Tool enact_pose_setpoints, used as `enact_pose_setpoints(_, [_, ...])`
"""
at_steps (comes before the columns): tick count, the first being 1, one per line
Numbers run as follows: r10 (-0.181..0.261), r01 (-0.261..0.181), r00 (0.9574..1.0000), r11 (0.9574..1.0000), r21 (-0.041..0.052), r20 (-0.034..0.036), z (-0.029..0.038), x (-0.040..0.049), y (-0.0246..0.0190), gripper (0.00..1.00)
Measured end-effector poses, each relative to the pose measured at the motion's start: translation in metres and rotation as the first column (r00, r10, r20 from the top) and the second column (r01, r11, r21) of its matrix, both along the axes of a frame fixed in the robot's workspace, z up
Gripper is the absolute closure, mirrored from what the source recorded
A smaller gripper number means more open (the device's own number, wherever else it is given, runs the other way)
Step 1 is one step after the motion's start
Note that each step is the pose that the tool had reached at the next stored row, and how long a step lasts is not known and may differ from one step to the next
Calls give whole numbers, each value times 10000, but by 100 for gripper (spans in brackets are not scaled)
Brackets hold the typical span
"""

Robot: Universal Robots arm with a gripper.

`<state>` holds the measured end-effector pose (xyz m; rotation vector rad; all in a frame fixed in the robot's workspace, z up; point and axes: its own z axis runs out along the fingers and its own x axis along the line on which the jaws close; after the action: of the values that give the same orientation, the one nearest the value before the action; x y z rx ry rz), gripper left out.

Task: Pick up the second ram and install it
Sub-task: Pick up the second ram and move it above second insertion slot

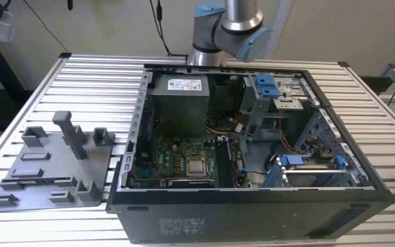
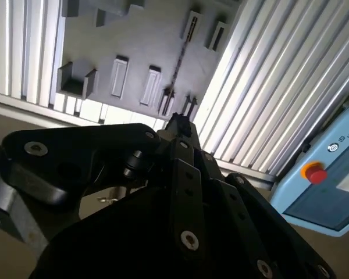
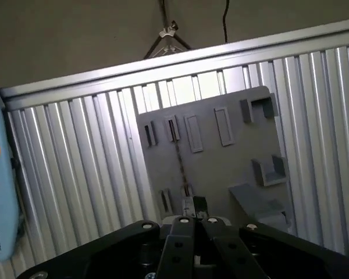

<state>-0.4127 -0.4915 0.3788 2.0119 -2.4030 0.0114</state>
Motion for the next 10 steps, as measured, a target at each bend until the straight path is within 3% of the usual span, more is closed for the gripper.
enact_pose_setpoints(7, [1007,-1007,9949,9949,18,1,-12,-1,0,89])
enact_pose_setpoints(10, [1201,-1201,9928,9926,201,22,-20,-1,0,89])
